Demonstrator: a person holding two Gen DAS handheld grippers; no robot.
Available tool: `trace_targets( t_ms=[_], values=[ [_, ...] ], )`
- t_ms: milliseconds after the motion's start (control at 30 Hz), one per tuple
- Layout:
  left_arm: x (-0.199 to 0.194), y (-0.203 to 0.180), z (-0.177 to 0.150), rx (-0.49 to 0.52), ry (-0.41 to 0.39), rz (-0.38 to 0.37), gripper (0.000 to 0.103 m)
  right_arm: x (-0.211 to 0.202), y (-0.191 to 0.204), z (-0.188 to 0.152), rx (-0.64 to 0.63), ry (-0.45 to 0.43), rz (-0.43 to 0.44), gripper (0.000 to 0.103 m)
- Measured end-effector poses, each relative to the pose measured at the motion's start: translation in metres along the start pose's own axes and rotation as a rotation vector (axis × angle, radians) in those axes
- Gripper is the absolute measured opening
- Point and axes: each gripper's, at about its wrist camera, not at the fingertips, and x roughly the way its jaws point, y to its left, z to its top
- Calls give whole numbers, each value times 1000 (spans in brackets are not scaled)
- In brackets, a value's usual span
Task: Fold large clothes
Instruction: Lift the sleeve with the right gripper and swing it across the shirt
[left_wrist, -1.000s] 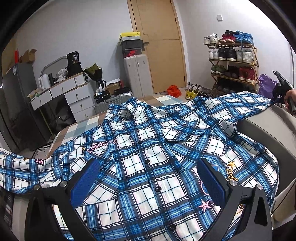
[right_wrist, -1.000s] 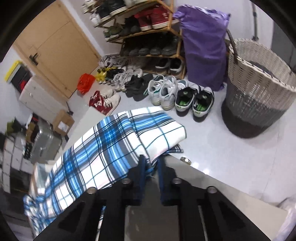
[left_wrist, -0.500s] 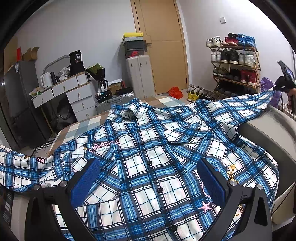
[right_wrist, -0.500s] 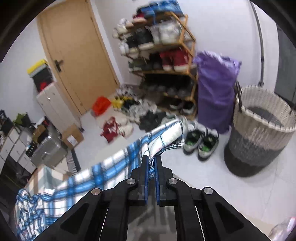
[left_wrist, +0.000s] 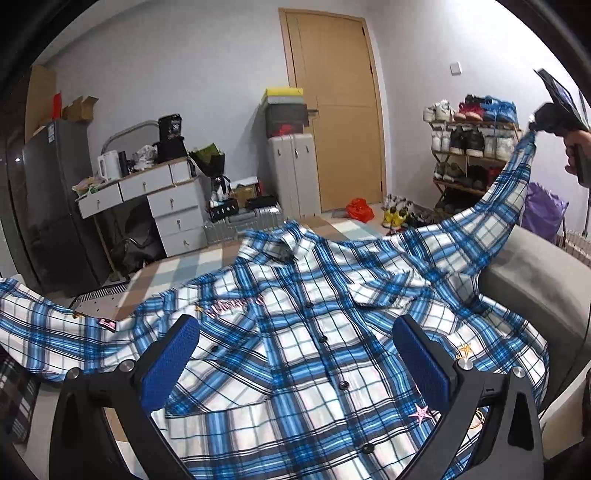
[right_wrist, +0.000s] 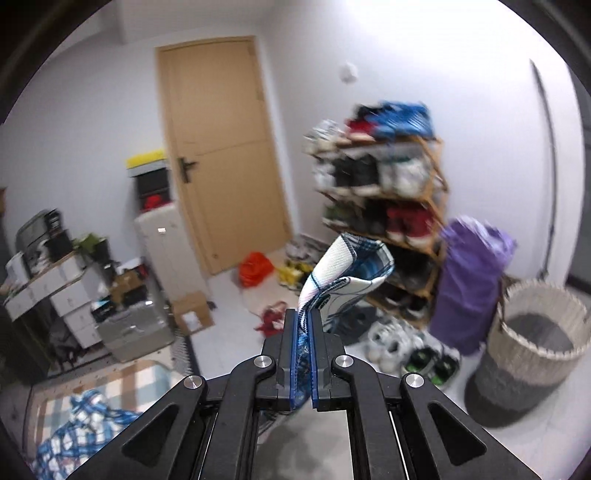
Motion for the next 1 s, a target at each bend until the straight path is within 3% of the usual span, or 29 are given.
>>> trace_targets(
  t_ms=[100, 267, 433, 600, 700, 833, 1000],
  values=[
    [-7, 10, 1, -15, -24, 9, 102, -19, 46, 6, -48, -14, 76, 5],
    [-21, 39, 0, -76, -59, 33, 102, -53, 157, -7, -202, 4, 226, 5],
    [-36, 70, -1, -154, -95, 57, 102, -70, 276, -54, -288, 80, 404, 5],
    [-50, 95, -6, -206, -135, 88, 102, -50, 381, -133, -323, 235, 545, 4],
    [-54, 106, -8, -245, -146, 84, 102, -32, 444, -202, -376, 345, 600, 4],
    [-55, 115, -10, -286, -151, 71, 102, -21, 512, -300, -444, 390, 656, 4],
    [-54, 121, -10, -317, -156, 48, 102, -14, 540, -391, -446, 552, 695, 4]
  ],
)
